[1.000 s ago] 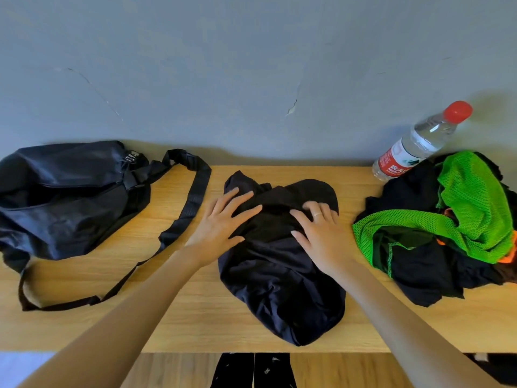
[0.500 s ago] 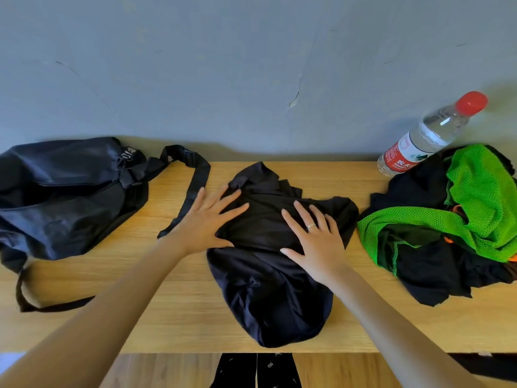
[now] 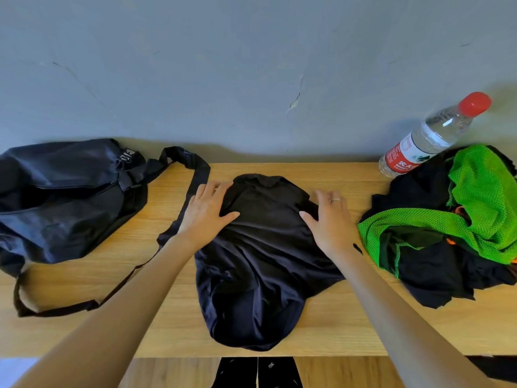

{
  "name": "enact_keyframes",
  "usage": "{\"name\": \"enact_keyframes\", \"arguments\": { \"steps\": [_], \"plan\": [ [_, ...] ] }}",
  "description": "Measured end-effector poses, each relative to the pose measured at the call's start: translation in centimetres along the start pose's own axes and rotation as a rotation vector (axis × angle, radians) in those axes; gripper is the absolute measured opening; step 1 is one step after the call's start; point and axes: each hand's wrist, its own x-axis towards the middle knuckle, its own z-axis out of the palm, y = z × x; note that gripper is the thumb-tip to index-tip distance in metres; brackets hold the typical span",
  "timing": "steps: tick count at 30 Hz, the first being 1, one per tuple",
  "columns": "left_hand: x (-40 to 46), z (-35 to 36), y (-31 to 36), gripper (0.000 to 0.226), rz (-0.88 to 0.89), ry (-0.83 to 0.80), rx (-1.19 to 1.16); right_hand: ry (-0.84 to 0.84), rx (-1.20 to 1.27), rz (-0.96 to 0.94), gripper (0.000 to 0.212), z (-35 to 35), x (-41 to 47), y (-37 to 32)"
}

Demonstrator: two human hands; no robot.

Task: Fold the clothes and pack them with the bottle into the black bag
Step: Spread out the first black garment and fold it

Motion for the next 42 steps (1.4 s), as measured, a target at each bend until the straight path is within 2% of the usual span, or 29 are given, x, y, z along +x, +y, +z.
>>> {"name": "enact_keyframes", "arguments": {
  "steps": [2, 4, 7, 13, 16, 18, 20, 22, 24, 26, 29, 32, 37, 39, 42],
  "plan": [
    [0.7, 0.3, 0.3, 0.060, -0.099, -0.014, -0.050, -0.032, 0.020, -0.039, 0.032, 0.2, 0.9, 0.0],
    [1.1, 0.2, 0.2, 0.038, -0.176, 0.013, -0.181, -0.006, 0.119, -0.088, 0.012, -0.1, 1.5, 0.2],
    [1.4, -0.6, -0.4, 0.013, -0.188, 0.069, -0.229, 0.019, 0.374, -0.021, 0.014, -1.5, 2.3, 0.7],
    [2.5, -3.1, -0.5, 0.021, -0.238, 0.243, -0.368, 0.204, 0.606, -0.015, 0.014, -3.8, 4.0, 1.8],
    [3.1, -3.4, -0.2, 0.030, -0.240, 0.271, -0.398, 0.307, 0.685, -0.038, 0.012, -5.0, 4.8, 1.3],
    [2.9, -3.2, -0.2, 0.040, -0.211, 0.256, -0.350, 0.257, 0.618, -0.065, 0.016, -5.1, 4.9, 0.9],
    [2.1, -2.7, -0.2, 0.045, -0.160, 0.243, -0.292, 0.195, 0.488, -0.085, 0.031, -4.5, 4.3, 0.7],
    [0.5, -2.0, 0.1, 0.043, -0.111, 0.227, -0.270, 0.168, 0.385, -0.153, 0.038, -3.7, 3.1, 0.2],
    [-1.8, -1.0, 0.5, 0.038, -0.054, 0.185, -0.275, 0.129, 0.308, -0.302, 0.041, -2.6, 1.6, -0.4],
    [-4.4, 0.3, 0.9, 0.037, 0.008, 0.115, -0.263, 0.012, 0.186, -0.430, 0.049, -1.0, 0.0, -0.8],
    [-7.6, 2.4, 1.0, 0.053, 0.080, -0.008, -0.099, -0.179, -0.016, -0.519, 0.067, 1.7, -1.7, -0.3],
    [-8.5, 3.4, 0.9, 0.053, 0.123, -0.020, 0.067, -0.164, -0.081, -0.522, 0.075, 2.5, -2.1, 0.8],
    [-8.8, 3.3, 0.3, 0.022, 0.057, 0.114, -0.073, -0.111, -0.108, -0.415, 0.070, 1.1, -1.4, 2.0],
    [-9.0, 2.9, 0.2, 0.022, 0.034, 0.148, -0.126, -0.038, -0.057, -0.399, 0.068, 0.4, -1.9, 2.2],
    [-9.6, 2.5, 0.7, 0.038, 0.052, 0.110, -0.129, 0.089, 0.084, -0.430, 0.052, -0.1, -4.4, 1.9]
  ]
}}
